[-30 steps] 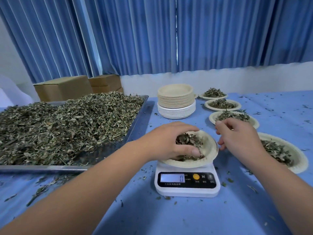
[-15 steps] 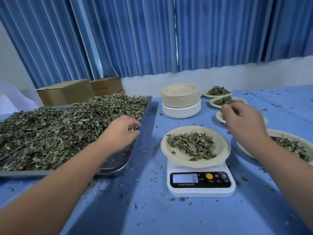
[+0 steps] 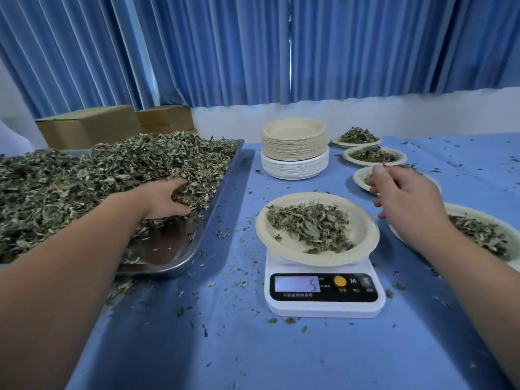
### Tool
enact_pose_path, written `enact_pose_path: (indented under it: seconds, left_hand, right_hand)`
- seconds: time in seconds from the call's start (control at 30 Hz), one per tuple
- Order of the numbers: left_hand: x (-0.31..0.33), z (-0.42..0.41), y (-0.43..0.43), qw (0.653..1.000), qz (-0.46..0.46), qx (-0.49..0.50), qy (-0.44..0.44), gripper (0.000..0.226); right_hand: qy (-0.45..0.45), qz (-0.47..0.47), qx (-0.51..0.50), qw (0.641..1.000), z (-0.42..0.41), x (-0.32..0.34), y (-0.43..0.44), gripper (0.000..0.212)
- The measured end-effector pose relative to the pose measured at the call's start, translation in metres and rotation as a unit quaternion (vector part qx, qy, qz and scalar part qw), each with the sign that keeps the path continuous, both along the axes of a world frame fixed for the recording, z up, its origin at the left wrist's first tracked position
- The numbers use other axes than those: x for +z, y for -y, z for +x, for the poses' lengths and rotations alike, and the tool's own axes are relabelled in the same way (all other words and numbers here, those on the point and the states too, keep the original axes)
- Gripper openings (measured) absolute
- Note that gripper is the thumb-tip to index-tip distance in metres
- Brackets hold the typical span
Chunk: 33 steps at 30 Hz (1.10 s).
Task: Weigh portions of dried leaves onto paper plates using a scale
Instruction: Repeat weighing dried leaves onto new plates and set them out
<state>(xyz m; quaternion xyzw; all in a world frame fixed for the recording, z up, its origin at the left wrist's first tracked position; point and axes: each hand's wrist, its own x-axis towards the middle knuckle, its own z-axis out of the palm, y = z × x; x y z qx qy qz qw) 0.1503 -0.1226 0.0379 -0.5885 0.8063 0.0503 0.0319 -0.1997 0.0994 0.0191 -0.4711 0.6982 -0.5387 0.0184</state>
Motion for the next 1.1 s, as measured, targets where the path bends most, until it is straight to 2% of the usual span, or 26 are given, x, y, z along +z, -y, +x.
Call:
enact_pose_path:
  seconds: [0.1, 0.23, 0.43, 0.57, 0.83, 0.97, 1.03, 1.1]
  left_hand:
    - [-0.006, -0.008, -0.008, 0.999, 0.024, -0.018, 0.021, 0.064]
    - [-0.003, -0.017, -0.024, 0.999, 0.021, -0.04, 0.004, 0.057]
    - [-0.003, -0.019, -0.05, 0.996, -0.026, -0.089, 0.008, 0.049]
    - [0.003, -0.008, -0.062, 0.993, -0.029, -0.091, -0.067, 0.037]
    - [0.013, 0.004, -0.077, 0.988, -0.115, -0.061, -0.085, 0.059]
    - [0.014, 0.009, -0.083, 0.988, -0.028, -0.05, -0.146, 0.063]
    - [0.013, 0.009, -0.085, 0.986, -0.006, -0.051, -0.158, 0.057]
    - [0.012, 0.009, -0.084, 0.984, -0.031, -0.053, -0.166, 0.039]
  right_hand:
    - [-0.003, 0.004, 0.008, 1.0, -0.002, -0.002, 0.001, 0.049]
    - [-0.015, 0.01, 0.013, 1.0, -0.002, -0.003, 0.002, 0.049]
    - [-0.006, 0.022, 0.024, 0.999, -0.002, -0.003, 0.001, 0.034]
    - [-0.015, 0.028, 0.024, 0.999, -0.002, -0.003, -0.001, 0.037]
    - [-0.024, 0.038, 0.024, 0.999, 0.0, -0.001, -0.004, 0.035]
    - [-0.029, 0.038, 0.028, 0.998, 0.001, 0.0, -0.007, 0.031]
    - [-0.03, 0.037, 0.031, 0.998, 0.001, 0.0, -0.008, 0.031]
    - [-0.029, 0.037, 0.031, 0.998, 0.002, 0.001, -0.008, 0.031]
